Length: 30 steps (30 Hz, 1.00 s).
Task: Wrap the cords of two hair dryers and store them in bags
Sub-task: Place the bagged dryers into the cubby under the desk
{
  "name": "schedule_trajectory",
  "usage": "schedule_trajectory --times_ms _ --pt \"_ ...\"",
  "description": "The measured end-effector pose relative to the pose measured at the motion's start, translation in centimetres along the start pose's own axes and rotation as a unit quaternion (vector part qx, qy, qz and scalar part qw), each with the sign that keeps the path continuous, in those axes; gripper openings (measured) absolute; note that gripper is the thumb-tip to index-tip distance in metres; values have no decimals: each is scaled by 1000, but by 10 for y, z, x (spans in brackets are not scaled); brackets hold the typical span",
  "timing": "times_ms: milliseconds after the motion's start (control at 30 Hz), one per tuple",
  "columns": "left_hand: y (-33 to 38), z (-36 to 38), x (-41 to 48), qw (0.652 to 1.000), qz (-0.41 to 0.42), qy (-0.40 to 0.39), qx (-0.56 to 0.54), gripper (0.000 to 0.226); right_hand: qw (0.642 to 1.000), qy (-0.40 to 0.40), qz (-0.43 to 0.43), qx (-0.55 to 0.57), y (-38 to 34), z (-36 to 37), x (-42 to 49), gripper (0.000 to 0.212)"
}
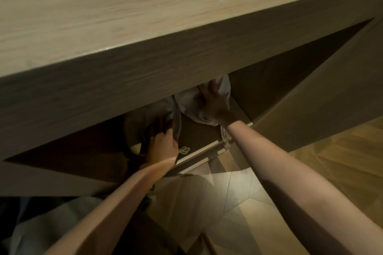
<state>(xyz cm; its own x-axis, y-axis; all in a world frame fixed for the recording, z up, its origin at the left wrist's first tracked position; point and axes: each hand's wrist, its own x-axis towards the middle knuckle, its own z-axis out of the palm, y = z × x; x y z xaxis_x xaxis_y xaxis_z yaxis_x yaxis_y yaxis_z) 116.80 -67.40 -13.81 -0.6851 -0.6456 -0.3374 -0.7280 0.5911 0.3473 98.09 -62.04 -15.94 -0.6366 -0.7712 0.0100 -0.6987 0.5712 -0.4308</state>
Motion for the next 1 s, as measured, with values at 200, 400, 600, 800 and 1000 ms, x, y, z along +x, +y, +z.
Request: schedule_trajectory --times_ms 200,400,600,800,1000 --pt "-1 2 -12 994 70 22 78 35 994 26 -64 -90 16 17 -59 55" --pt "2 -2 -16 993 18 2 115 43 997 -13 -25 -72 20 17 -88 58" --pt "-6 2 -9 997 1 -23 68 38 992 -58 -24 -108 28 18 -50 69" --pt "-12 8 2 1000 -5 -27 9 36 989 -95 19 -115 38 23 -16 68" --pt "-4 3 10 997 -39 -49 -33 34 982 -144 20 -119 41 14 -11 65"
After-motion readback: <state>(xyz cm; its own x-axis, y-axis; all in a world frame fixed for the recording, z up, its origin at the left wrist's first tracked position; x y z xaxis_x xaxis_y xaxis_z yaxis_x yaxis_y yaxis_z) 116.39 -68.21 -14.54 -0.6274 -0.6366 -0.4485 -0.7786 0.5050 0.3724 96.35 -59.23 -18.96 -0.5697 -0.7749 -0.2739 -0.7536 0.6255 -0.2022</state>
